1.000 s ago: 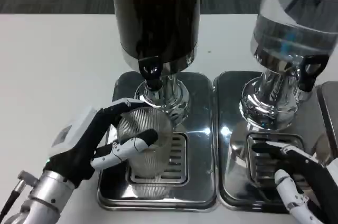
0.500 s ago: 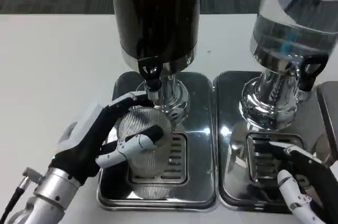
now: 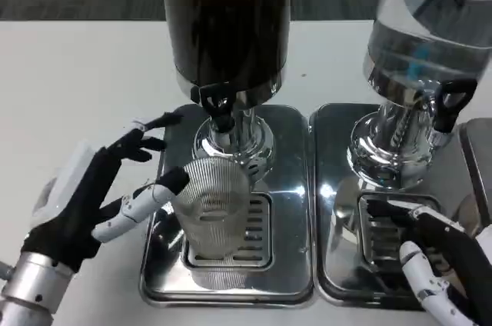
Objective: Grasp the cup under the faucet to collect the drink, then remove the cup.
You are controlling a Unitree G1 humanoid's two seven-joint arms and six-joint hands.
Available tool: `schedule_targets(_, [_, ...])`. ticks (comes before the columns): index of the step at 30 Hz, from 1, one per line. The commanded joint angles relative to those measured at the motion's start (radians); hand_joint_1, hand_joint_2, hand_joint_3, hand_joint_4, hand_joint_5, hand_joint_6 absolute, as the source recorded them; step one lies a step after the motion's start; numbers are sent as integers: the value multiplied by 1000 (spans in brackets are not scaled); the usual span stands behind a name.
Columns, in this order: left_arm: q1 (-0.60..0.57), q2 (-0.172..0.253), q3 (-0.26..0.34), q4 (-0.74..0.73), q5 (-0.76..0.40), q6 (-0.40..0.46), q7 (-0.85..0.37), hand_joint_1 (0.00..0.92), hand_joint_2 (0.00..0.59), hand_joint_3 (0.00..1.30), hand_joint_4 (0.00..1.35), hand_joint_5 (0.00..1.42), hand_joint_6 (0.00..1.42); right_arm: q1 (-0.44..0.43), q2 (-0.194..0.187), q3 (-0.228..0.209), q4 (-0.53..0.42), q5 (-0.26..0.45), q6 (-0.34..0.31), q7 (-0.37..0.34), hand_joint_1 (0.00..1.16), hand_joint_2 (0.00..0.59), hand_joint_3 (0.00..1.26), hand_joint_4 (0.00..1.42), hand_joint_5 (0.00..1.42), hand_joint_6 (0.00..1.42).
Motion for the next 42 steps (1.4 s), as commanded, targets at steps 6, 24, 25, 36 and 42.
schedule_targets(6, [55, 46, 112, -27, -57, 0, 12, 20, 72, 265, 179, 332, 408, 16, 34, 38, -14, -31, 7, -26, 214, 586, 339, 234, 210, 264])
schedule_targets(24, [42, 115, 242, -186, -377, -31, -188, 0, 101, 388, 394, 427, 431, -1, 46, 69, 11, -43, 5, -47, 221, 586, 339, 234, 210, 237])
schedule_targets(25, [39, 121, 241, -193, -397, -25, -211, 0, 99, 401, 400, 432, 431, -2, 46, 71, 12, -42, 6, -48, 222, 586, 339, 234, 210, 234])
schedule_targets(36, [3, 139, 213, -251, -653, 88, -503, 0, 72, 406, 362, 415, 353, -20, 43, 79, 26, -45, 10, -50, 228, 586, 339, 234, 210, 231])
schedule_targets(42, [-20, 156, 232, -289, -815, 243, -670, 0, 34, 317, 215, 280, 241, -37, 42, 81, 36, -46, 10, -52, 230, 586, 339, 234, 210, 231])
